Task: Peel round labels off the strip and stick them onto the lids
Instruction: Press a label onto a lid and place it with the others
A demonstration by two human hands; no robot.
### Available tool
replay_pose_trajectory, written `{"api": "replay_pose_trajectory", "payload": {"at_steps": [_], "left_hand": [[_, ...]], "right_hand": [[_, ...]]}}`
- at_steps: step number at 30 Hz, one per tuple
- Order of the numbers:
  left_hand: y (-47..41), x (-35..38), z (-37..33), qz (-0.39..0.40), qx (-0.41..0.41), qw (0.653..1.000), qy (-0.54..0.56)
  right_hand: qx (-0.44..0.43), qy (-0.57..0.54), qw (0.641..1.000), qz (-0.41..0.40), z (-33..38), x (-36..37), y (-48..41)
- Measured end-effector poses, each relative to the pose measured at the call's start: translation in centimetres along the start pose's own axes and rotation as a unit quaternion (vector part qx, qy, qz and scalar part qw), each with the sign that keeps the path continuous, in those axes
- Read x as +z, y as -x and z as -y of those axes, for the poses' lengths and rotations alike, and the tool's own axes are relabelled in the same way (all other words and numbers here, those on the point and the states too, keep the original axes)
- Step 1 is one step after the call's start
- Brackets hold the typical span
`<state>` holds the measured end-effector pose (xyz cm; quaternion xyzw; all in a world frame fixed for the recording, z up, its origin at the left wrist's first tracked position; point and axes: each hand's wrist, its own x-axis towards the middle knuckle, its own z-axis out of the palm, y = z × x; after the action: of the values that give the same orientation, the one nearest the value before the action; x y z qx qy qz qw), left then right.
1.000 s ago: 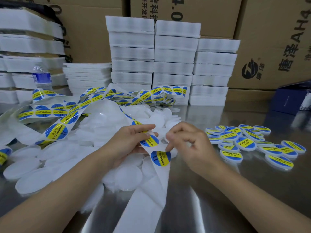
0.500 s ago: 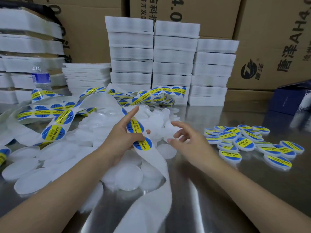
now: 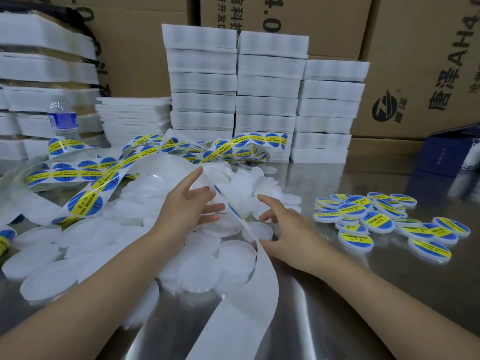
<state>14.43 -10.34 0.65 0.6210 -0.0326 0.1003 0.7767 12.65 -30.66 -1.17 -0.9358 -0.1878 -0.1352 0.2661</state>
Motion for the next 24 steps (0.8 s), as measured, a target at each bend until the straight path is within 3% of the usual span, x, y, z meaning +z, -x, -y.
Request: {"api": "replay_pose_trajectory", "payload": {"at_steps": [12,16,20,24], "left_hand": [[0.7,0.5,0.0,0.042,-0.010,0.986,-0.163],[0.4,0.2,0.4,0.021,-0.008,0.984,-0.176],[0.1,-0.5,0.8,0.034,0.021,0.982,-0.186],[0.2,-0.2,0.6,0.055,-0.010,0.983,-0.173]], "right_hand": [[-0.014,-0.029,0.999,0.042,0.3,-0.7,0.1],[-0.026,-0.010,0.997,0.067,0.4,-0.8,0.2],[-0.036,0.040,0.997,0.053,0.6,-0.9,0.2],[-0.068,0.087,0.994,0.002,0.9,-1.0,0.0]]}}
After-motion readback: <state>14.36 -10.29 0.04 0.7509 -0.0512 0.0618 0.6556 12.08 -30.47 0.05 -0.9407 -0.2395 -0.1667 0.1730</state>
